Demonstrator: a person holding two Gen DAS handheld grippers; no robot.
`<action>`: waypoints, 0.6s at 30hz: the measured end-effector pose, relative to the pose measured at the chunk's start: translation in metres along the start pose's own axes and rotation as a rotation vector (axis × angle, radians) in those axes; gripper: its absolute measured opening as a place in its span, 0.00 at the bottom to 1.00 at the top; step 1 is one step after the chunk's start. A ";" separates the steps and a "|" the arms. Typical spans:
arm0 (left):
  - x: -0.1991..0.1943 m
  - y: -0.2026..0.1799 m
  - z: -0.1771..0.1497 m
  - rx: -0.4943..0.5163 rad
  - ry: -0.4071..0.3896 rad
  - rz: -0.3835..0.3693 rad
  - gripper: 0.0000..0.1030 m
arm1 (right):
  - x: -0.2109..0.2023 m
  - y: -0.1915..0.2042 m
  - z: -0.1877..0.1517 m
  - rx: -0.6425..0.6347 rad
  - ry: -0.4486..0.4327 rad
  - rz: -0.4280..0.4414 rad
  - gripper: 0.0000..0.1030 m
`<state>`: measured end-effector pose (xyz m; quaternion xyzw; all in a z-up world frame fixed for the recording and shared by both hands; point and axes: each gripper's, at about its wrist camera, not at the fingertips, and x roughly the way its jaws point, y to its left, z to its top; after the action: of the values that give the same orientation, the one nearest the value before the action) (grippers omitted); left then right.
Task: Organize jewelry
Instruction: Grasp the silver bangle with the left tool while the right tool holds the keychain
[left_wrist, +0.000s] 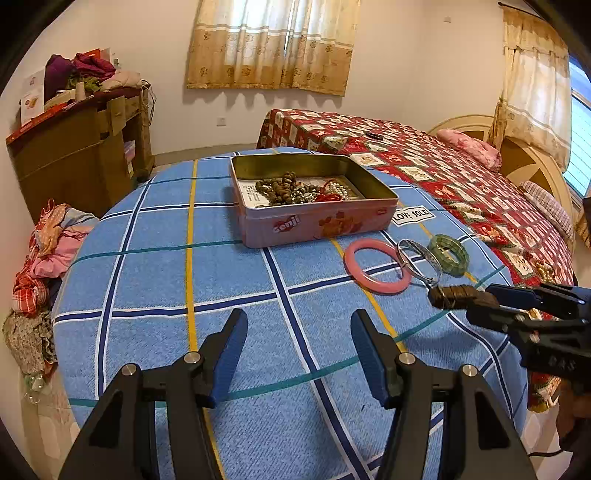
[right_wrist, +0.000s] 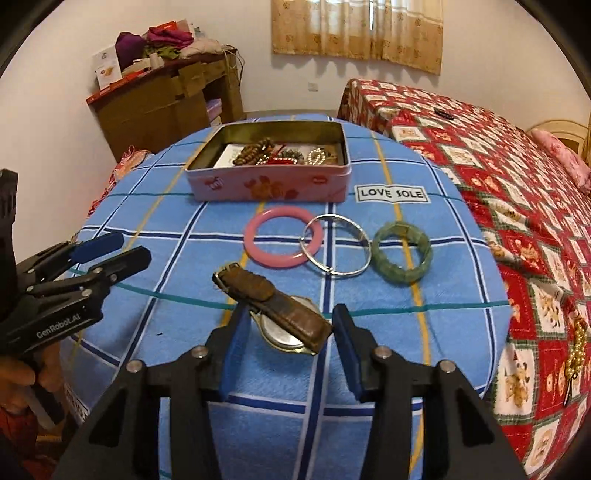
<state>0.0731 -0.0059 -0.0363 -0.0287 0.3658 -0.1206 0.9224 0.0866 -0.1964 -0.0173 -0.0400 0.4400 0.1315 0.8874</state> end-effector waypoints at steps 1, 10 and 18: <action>0.000 -0.001 -0.001 0.004 0.002 -0.003 0.57 | 0.003 -0.004 -0.001 0.023 0.002 -0.001 0.47; 0.005 -0.014 0.000 0.051 0.005 -0.034 0.57 | 0.005 -0.029 -0.001 0.183 -0.026 0.006 0.47; 0.020 -0.053 0.024 0.131 -0.021 -0.130 0.57 | -0.013 -0.062 -0.001 0.300 -0.121 -0.086 0.47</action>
<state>0.0930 -0.0629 -0.0251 0.0067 0.3450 -0.2034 0.9163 0.0953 -0.2589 -0.0107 0.0823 0.3983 0.0284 0.9131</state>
